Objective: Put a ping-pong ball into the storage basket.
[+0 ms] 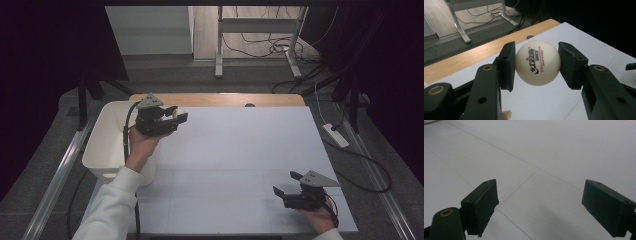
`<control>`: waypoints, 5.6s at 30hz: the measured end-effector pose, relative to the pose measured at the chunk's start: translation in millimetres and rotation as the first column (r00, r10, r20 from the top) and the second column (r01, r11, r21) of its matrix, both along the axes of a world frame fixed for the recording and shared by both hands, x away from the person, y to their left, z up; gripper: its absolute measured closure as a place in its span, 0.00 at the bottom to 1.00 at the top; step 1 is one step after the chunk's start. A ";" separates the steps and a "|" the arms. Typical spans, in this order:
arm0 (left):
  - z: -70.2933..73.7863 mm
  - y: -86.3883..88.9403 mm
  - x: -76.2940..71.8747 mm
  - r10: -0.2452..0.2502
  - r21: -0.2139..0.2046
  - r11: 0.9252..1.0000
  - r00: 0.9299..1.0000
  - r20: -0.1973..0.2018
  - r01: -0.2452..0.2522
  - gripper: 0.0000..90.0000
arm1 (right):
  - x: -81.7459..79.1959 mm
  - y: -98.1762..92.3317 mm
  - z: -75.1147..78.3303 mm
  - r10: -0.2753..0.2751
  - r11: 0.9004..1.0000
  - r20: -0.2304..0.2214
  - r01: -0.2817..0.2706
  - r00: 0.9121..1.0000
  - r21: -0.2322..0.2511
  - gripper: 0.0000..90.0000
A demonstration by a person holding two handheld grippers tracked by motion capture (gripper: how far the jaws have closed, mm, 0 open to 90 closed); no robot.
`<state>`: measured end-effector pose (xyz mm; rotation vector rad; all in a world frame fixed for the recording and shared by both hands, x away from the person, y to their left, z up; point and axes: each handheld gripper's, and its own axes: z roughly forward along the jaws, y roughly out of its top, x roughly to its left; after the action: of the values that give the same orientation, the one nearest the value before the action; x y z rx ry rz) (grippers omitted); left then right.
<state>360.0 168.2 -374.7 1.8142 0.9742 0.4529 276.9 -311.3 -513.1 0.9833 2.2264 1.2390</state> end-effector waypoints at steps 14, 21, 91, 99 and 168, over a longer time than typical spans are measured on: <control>3.4 23.6 -4.3 0.063 0.000 0.998 0.998 0.008 -0.063 0.57 | 0.2 0.6 0.3 0.001 1.000 0.001 -0.001 1.000 -0.002 0.15; 4.3 31.3 -6.1 0.082 -0.002 0.997 0.997 0.010 -0.082 0.57 | 0.7 0.4 0.1 -0.003 1.000 0.002 0.003 1.000 -0.001 0.15; -20.1 94.6 1.7 0.282 0.062 0.959 0.956 -0.080 -0.278 0.57 | 2.1 1.5 -0.3 -0.003 1.000 0.000 0.003 1.000 -0.008 0.15; -25.2 93.8 6.3 0.293 0.088 0.955 0.950 -0.106 -0.284 0.57 | 2.4 0.7 -0.1 -0.005 1.000 0.000 0.005 1.000 -0.008 0.15; -23.3 87.8 2.2 0.246 -0.034 0.967 0.958 -0.146 -0.254 0.20 | 4.8 1.5 -1.7 -0.002 1.000 -0.004 0.002 1.000 0.000 0.15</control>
<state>362.2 256.0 -398.0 1.6997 1.3110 0.4532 281.6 -309.8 -514.9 0.9884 2.2281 1.2378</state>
